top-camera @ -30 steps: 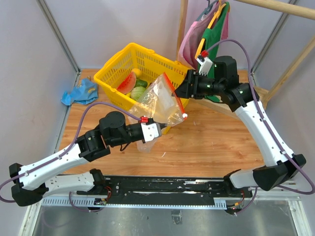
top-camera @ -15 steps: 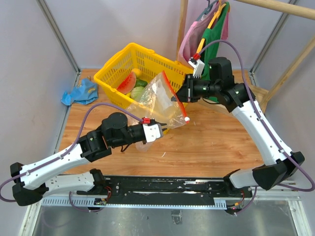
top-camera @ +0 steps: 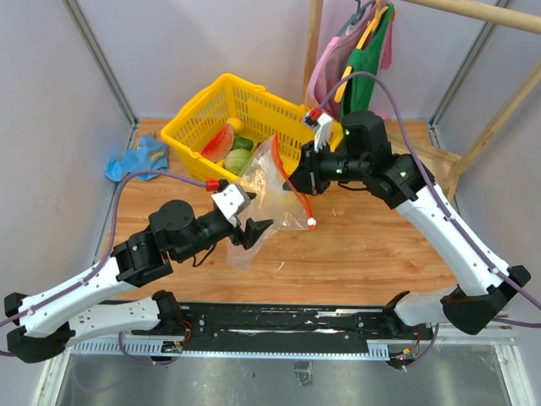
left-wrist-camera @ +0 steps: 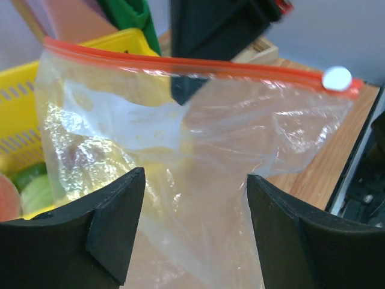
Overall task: Place the food in the zip-top bag and seal the zipper
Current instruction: Open the zipper of the food storage bag at the center of the board.
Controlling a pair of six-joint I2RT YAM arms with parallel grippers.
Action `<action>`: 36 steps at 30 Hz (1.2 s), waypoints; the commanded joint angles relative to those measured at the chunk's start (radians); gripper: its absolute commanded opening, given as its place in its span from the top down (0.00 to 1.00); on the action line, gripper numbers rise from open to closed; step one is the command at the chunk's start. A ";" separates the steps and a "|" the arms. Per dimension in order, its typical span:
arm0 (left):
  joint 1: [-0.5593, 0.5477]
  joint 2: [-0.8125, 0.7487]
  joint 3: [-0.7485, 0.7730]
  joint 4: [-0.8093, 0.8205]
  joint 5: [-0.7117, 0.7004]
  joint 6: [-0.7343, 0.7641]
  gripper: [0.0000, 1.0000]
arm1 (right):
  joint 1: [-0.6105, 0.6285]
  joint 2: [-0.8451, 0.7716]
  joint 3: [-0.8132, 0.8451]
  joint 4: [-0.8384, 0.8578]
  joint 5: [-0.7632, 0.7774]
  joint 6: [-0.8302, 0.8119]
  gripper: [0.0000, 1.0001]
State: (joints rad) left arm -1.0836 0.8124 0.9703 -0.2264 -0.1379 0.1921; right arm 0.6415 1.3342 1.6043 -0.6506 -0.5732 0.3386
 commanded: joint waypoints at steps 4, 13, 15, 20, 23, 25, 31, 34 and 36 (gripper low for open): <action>-0.009 -0.049 0.029 -0.142 -0.277 -0.622 0.27 | 0.197 0.016 -0.008 -0.062 0.157 -0.177 0.99; -0.008 -0.165 0.022 -0.331 -0.386 -1.030 0.26 | 0.365 0.091 -0.015 -0.081 0.265 -0.235 0.99; -0.008 -0.203 0.011 -0.347 -0.394 -1.059 0.26 | 0.383 0.090 -0.023 -0.072 0.279 -0.235 0.99; -0.007 -0.242 -0.024 -0.440 -0.436 -1.173 0.24 | 0.388 0.068 -0.078 -0.018 0.356 -0.203 0.99; -0.007 -0.227 -0.030 -0.477 -0.448 -1.215 0.25 | 0.388 0.052 -0.111 0.017 0.399 -0.181 0.99; -0.007 -0.211 -0.032 -0.471 -0.455 -1.219 0.25 | 0.388 0.039 -0.134 0.045 0.420 -0.171 0.99; -0.007 -0.143 -0.040 -0.373 -0.477 -1.182 0.25 | 0.389 0.028 -0.183 0.097 0.446 -0.162 0.99; -0.008 -0.092 -0.042 -0.348 -0.486 -1.194 0.26 | 0.389 0.019 -0.207 0.119 0.464 -0.152 0.99; -0.007 -0.067 -0.047 -0.325 -0.493 -1.210 0.27 | 0.391 0.009 -0.226 0.136 0.478 -0.150 0.99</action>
State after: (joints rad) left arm -1.0840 0.7033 0.9344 -0.6250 -0.5751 -0.9894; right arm 1.0168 1.3781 1.4124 -0.5747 -0.1452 0.1654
